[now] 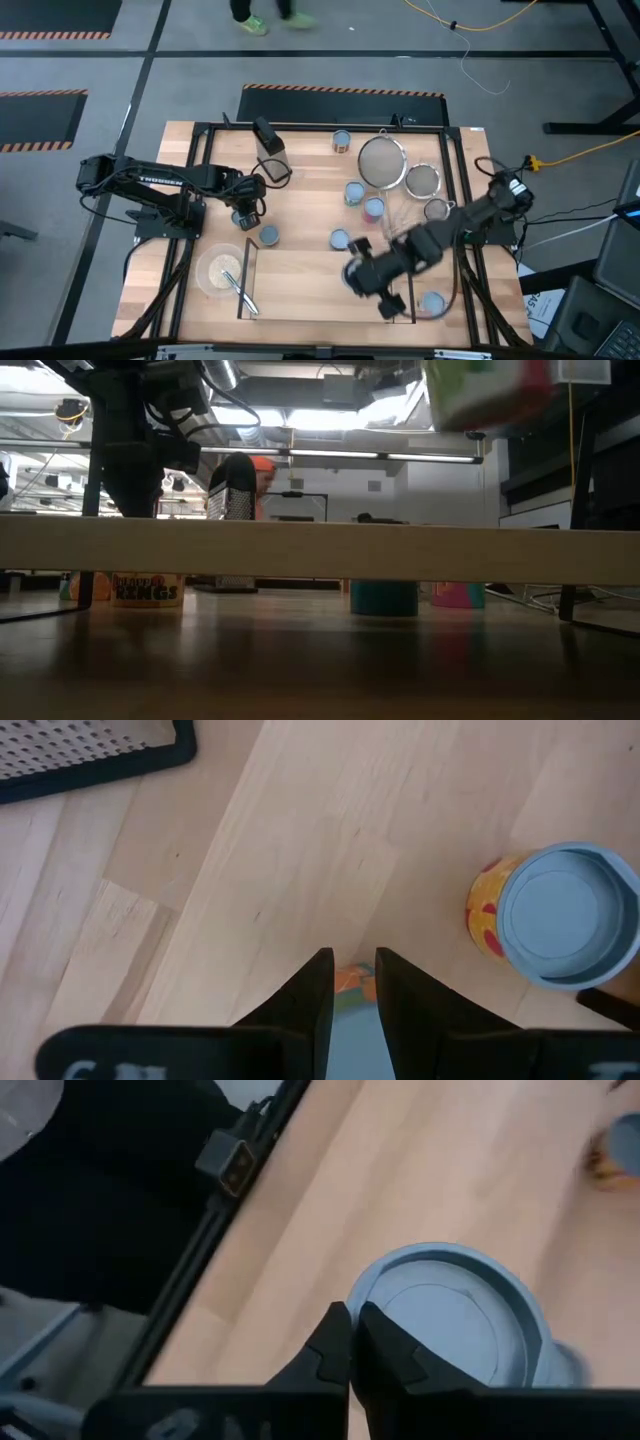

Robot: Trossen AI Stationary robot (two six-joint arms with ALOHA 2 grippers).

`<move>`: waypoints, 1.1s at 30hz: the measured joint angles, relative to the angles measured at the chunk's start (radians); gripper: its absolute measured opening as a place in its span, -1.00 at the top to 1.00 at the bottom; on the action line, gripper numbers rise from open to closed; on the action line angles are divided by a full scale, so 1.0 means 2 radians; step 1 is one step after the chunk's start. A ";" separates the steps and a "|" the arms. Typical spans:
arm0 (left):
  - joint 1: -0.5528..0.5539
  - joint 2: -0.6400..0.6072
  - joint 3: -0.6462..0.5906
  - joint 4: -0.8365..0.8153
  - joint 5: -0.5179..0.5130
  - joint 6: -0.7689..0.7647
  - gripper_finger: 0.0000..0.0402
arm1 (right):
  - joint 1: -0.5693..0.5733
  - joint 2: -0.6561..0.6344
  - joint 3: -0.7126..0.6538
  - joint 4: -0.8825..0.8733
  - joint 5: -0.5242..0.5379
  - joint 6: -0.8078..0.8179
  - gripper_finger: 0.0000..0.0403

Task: Pick and place cans onto a shelf
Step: Put the canned mix fruits on the shelf

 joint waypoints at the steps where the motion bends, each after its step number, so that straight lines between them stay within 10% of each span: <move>1: 0.000 0.000 0.000 0.001 0.000 0.000 0.65 | 0.008 0.000 -0.016 0.022 0.002 0.008 0.96; 15: 0.000 0.000 0.000 0.019 0.000 -0.002 0.65 | 0.110 -0.050 -0.171 0.196 0.119 0.137 0.95; 33: 0.000 0.000 0.000 0.031 0.000 -0.012 0.65 | 0.128 -0.081 -0.276 0.278 0.127 0.158 0.95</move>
